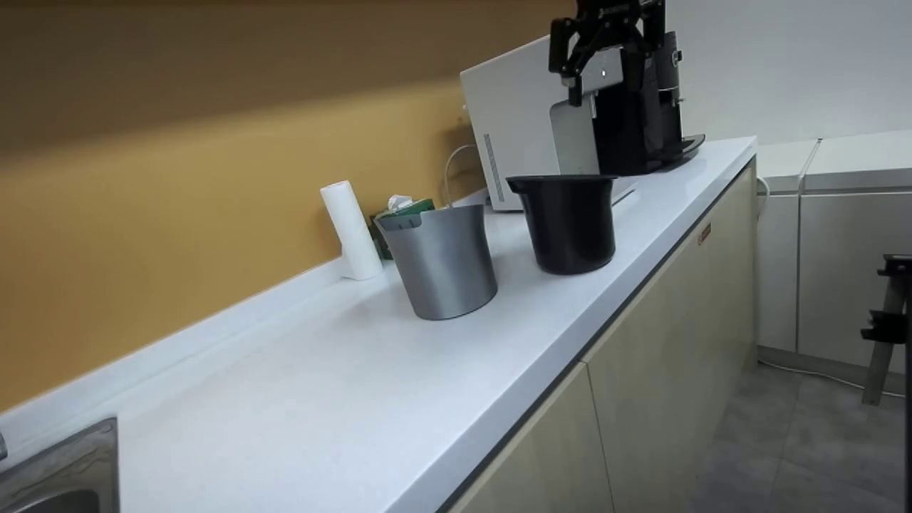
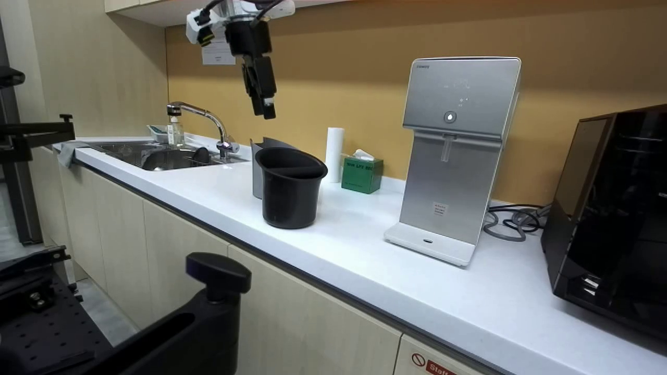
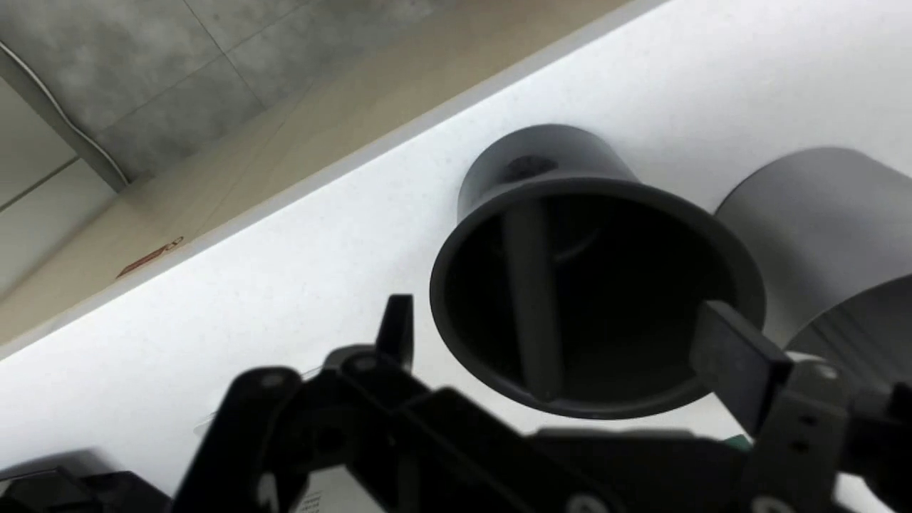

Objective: Put the black bin in the grey bin.

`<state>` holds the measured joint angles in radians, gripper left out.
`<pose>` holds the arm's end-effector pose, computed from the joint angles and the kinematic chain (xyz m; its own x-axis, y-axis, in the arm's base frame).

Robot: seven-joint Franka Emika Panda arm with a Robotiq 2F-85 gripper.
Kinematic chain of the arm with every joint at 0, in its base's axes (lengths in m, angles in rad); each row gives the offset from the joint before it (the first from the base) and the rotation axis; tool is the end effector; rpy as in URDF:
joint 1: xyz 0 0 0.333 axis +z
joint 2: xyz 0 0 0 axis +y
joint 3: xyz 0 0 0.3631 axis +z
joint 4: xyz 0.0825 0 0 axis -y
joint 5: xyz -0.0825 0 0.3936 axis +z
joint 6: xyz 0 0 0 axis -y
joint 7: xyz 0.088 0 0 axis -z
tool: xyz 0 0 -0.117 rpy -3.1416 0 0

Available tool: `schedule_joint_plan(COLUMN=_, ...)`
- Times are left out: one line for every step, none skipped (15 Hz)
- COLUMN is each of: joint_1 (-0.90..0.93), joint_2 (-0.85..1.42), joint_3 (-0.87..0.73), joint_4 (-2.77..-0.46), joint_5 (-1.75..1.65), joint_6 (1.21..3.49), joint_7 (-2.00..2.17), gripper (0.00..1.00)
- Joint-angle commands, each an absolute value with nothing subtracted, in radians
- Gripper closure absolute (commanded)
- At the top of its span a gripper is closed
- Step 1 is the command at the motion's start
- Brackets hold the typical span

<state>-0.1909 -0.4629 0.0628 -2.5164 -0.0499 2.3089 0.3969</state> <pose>0.4101 -0.0524 0.4938 0.8462 -0.4659 0.2585 -0.4750 -0.8795 -0.0301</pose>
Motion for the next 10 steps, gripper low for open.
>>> schedule_joint_plan(joint_1=-0.232, joint_2=-0.322, joint_3=0.113, joint_4=-2.407, joint_5=-0.135, joint_6=2.336, joint_7=0.557, gripper=0.00)
schedule_joint_plan(joint_1=-0.236, joint_2=-0.293, joint_3=0.117, joint_4=-2.386, joint_5=-0.159, joint_6=2.335, joint_7=0.586, gripper=0.00)
schedule_joint_plan(joint_1=-0.235, joint_2=-0.262, joint_3=0.118, joint_4=-2.362, joint_5=-0.180, joint_6=2.328, joint_7=0.613, gripper=0.00)
schedule_joint_plan(joint_1=-0.230, joint_2=-0.234, joint_3=0.115, joint_4=-2.341, joint_5=-0.196, joint_6=2.318, joint_7=0.632, gripper=0.00)
schedule_joint_plan(joint_1=-0.221, joint_2=-0.207, joint_3=0.108, joint_4=-2.323, joint_5=-0.206, joint_6=2.312, joint_7=0.640, gripper=0.00)
schedule_joint_plan(joint_1=-0.212, joint_2=-0.182, joint_3=0.101, joint_4=-2.304, joint_5=-0.214, joint_6=2.305, joint_7=0.650, gripper=0.00)
schedule_joint_plan(joint_1=-0.202, joint_2=-0.157, joint_3=0.092, joint_4=-2.287, joint_5=-0.214, joint_6=2.297, joint_7=0.645, gripper=0.00)
schedule_joint_plan(joint_1=-0.192, joint_2=-0.135, joint_3=0.082, joint_4=-2.273, joint_5=-0.208, joint_6=2.292, joint_7=0.627, gripper=0.00)
schedule_joint_plan(joint_1=-0.183, joint_2=-0.116, joint_3=0.074, joint_4=-2.260, joint_5=-0.204, joint_6=2.288, joint_7=0.617, gripper=0.00)
schedule_joint_plan(joint_1=-0.172, joint_2=-0.097, joint_3=0.063, joint_4=-2.248, joint_5=-0.193, joint_6=2.285, joint_7=0.599, gripper=0.00)
